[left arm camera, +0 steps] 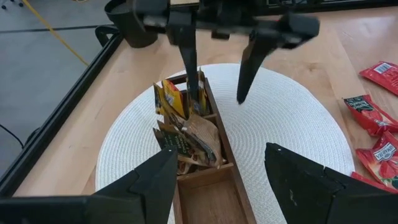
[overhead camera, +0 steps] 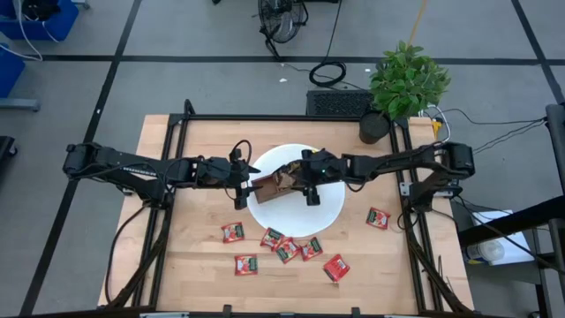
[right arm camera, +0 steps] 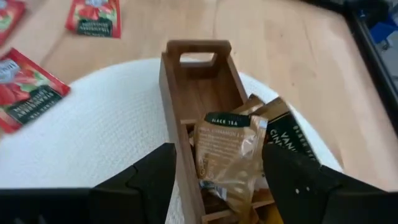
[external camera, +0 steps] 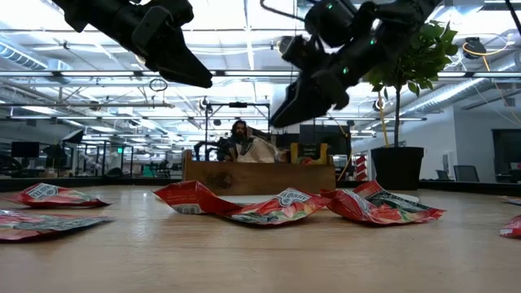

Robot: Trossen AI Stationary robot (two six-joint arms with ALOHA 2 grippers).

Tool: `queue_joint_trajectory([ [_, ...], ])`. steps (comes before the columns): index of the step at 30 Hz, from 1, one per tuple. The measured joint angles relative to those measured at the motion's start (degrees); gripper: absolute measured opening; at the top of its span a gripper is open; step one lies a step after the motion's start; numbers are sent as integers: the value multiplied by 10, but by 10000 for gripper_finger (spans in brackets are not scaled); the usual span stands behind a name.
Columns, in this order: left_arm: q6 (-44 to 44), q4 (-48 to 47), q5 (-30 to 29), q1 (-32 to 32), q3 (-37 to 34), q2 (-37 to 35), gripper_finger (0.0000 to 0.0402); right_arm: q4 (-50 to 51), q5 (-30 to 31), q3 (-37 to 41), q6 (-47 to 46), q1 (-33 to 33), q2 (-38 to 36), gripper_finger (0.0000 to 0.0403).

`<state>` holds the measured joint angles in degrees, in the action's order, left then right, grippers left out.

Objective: Pick & Place Tea
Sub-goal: Put the red tea bag into the left section of the wooden organizer

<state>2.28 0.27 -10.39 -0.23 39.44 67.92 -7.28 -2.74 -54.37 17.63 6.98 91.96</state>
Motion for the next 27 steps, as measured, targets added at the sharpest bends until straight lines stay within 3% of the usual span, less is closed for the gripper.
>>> queue_joint_trajectory([
  [8,0,0,0,0,0,0,241,41,0,0,-8,0,-91,222],
  [13,-2,-5,1,-2,0,0,241,125,-2,0,-54,0,-159,222],
  [20,-14,-15,20,-4,0,0,241,363,14,0,-186,-19,-217,222],
  [27,-26,-14,20,-5,0,0,241,662,55,6,-430,-117,-209,222],
])
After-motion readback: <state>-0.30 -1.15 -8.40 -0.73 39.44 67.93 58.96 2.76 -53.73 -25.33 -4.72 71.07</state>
